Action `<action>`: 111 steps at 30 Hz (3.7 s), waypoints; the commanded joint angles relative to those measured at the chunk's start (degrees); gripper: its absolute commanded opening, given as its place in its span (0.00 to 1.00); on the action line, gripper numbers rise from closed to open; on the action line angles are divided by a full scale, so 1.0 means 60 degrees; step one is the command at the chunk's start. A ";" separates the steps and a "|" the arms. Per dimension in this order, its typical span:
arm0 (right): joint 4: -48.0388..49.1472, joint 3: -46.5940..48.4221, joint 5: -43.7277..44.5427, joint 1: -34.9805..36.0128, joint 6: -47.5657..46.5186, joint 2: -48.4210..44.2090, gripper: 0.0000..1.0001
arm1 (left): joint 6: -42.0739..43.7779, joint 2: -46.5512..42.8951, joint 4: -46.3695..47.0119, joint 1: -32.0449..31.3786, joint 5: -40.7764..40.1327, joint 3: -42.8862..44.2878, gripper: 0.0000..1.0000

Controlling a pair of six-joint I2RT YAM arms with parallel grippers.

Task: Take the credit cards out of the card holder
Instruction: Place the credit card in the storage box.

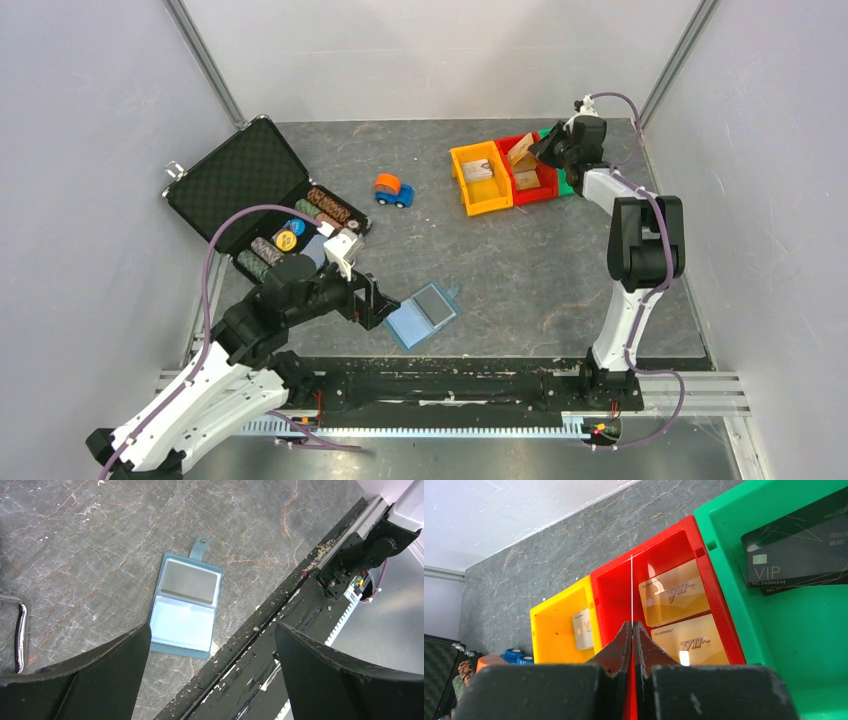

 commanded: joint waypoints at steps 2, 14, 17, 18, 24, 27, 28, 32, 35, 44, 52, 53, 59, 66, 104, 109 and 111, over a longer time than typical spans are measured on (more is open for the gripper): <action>0.0168 0.0980 -0.0370 -0.0026 -0.0115 0.0678 0.00 | 0.0353 -0.0221 0.0553 -0.0009 0.0481 -0.0060 1.00; -0.0191 0.1869 -0.0592 -0.0027 0.0127 0.1826 0.00 | 0.0423 -0.0358 0.0534 -0.0009 0.0297 -0.0088 1.00; -0.0185 0.1819 -0.0415 -0.0027 0.0135 0.1911 0.00 | 0.0409 -0.0328 0.0550 -0.0009 0.0334 -0.0070 1.00; -0.0182 0.1828 -0.0368 -0.0027 0.0107 0.1953 0.00 | 0.0408 -0.0323 0.0547 -0.0009 0.0336 -0.0075 1.00; -0.0168 0.1890 -0.0170 -0.0020 0.0053 0.2034 0.04 | 0.0422 -0.0292 0.0551 -0.0009 0.0326 -0.0051 1.00; -0.0155 0.1960 -0.0133 -0.0025 0.0101 0.2059 0.06 | 0.0421 -0.0282 0.0558 -0.0009 0.0323 -0.0055 1.00; -0.0149 0.1984 -0.0160 -0.0027 0.0138 0.2042 0.07 | 0.0423 -0.0288 0.0563 -0.0009 0.0312 -0.0049 1.00; -0.0157 0.1994 -0.0042 -0.0020 0.0237 0.1934 0.11 | 0.0408 -0.0287 0.0559 -0.0011 0.0320 -0.0061 1.00; -0.0151 0.1896 0.0165 -0.0026 0.0341 0.1807 0.12 | 0.0394 -0.0281 0.0572 -0.0009 0.0328 -0.0075 1.00; -0.0113 0.1918 0.0534 -0.0029 0.0288 0.1591 0.03 | 0.0394 -0.0289 0.0573 -0.0009 0.0399 -0.0085 1.00; 0.0253 0.1745 0.0835 -0.0024 0.0259 0.1424 0.00 | 0.0394 -0.0278 0.0584 -0.0009 0.0399 -0.0082 1.00; 0.0337 0.1699 0.0830 -0.0029 0.0273 0.1431 0.00 | 0.0394 -0.0273 0.0574 -0.0013 0.0400 -0.0088 1.00; 0.0906 0.1301 0.0849 -0.0023 0.0379 0.1404 0.00 | 0.0394 -0.0226 0.0632 -0.0007 0.0458 -0.0077 1.00; 0.0751 0.1302 0.1133 -0.0026 0.0068 0.0991 0.24 | 0.0379 -0.0184 0.0630 -0.0009 0.0461 -0.0094 1.00; -0.0947 -0.7961 -0.0991 0.4785 -0.1382 -0.7645 0.43 | -0.3950 0.1709 0.1956 0.0005 -0.0545 -0.2443 0.88; -0.0054 -0.8511 -0.0823 0.6302 -0.0489 -0.7930 0.44 | -0.4341 0.2133 0.2787 0.0005 -0.0483 -0.3101 0.81; -0.0003 -0.8427 -0.0535 0.6793 -0.0419 -0.7886 0.44 | -0.4431 0.2240 0.3031 0.0005 -0.0462 -0.3298 0.79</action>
